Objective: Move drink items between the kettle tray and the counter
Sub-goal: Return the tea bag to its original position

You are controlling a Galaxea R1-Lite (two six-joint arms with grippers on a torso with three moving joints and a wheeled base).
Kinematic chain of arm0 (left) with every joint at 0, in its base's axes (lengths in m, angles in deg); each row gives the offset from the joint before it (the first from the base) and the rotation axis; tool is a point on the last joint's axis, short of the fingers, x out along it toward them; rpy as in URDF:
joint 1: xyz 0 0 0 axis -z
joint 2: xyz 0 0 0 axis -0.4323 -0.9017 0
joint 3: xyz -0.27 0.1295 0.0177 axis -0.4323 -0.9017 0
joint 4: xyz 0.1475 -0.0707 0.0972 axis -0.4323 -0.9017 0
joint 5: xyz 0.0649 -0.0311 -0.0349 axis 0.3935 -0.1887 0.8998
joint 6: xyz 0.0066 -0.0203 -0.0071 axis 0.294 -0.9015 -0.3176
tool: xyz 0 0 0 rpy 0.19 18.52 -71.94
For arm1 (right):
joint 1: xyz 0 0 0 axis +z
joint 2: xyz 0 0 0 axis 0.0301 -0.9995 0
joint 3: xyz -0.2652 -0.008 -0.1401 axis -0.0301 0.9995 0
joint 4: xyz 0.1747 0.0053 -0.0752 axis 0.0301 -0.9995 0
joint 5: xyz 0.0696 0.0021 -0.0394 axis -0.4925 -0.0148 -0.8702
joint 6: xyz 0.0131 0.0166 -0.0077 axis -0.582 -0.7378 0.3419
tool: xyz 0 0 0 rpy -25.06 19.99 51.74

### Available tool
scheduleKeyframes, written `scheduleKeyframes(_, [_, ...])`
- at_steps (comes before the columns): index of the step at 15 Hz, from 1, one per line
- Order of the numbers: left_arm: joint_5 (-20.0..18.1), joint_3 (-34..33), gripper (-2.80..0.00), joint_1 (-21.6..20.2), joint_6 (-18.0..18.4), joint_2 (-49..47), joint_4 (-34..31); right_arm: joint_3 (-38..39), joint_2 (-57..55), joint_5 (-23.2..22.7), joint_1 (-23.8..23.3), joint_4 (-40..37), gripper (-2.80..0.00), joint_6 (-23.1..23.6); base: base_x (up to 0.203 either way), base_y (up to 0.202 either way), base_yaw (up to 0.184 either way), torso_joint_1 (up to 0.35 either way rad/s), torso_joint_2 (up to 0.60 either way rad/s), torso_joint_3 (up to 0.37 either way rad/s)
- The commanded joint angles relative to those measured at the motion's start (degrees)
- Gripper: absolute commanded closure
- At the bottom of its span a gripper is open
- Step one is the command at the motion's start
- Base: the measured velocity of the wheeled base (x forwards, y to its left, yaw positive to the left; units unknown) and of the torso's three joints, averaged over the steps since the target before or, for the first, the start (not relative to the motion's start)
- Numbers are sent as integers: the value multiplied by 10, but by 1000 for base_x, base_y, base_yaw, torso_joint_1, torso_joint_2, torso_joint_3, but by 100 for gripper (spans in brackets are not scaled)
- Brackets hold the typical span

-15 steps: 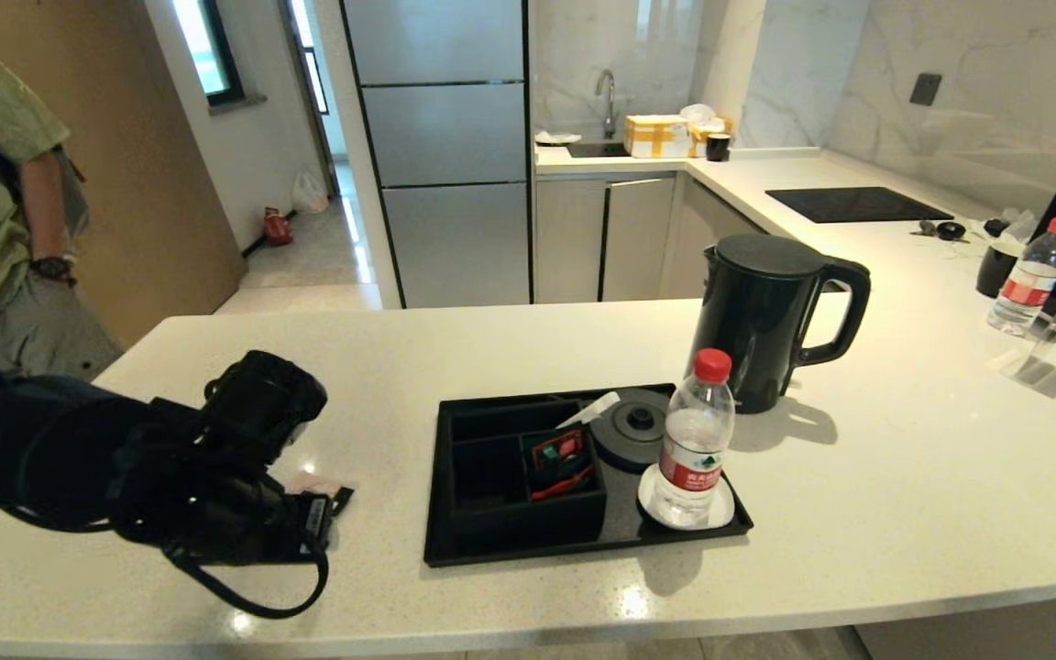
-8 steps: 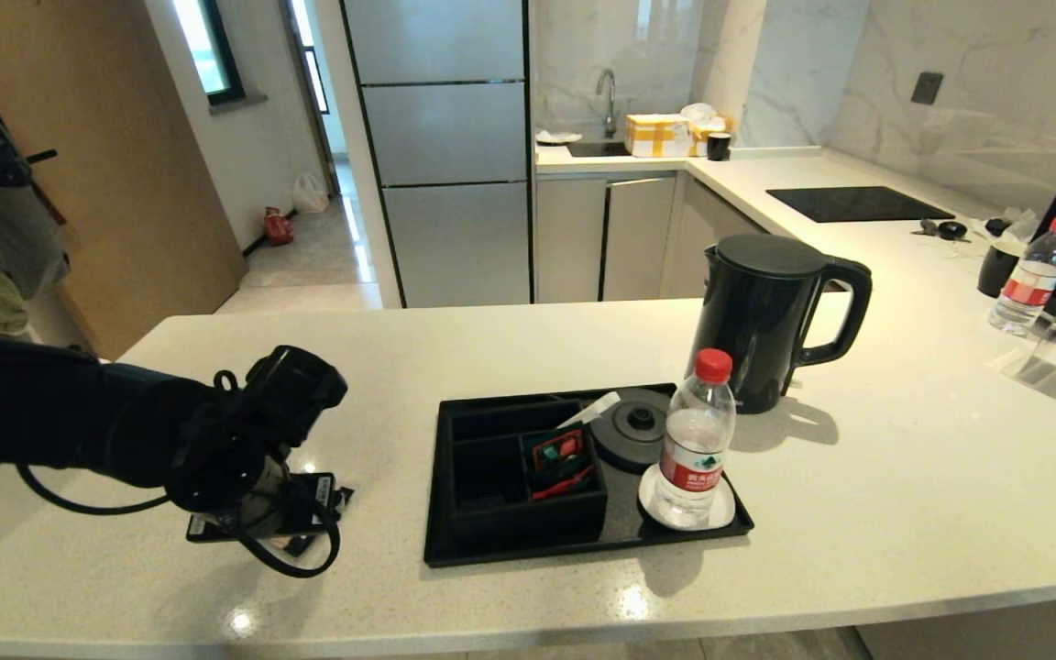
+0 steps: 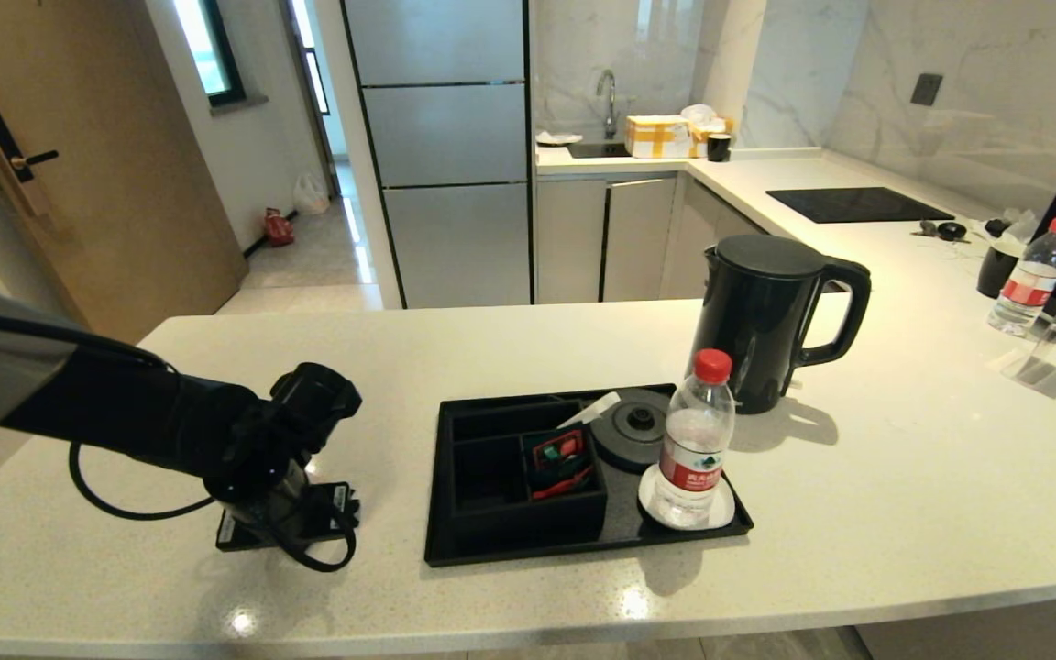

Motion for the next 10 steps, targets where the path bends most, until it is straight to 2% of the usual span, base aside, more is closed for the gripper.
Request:
scheduleKeyframes(1, [3,10,-280,-1,-2,-14,-2,1,0,0,0,0,0,1,0,0,0,0,0,0])
scheduleKeyframes(7, [14,44,-280,-8,-1,-23,-4,1,0,0,0,0,0,1,0,0,0,0,0,0])
scheduleKeyframes(10, [19,68,-280,-48,4,-20,-10,1,0,0,0,0,0,1,0,0,0,0,0,0])
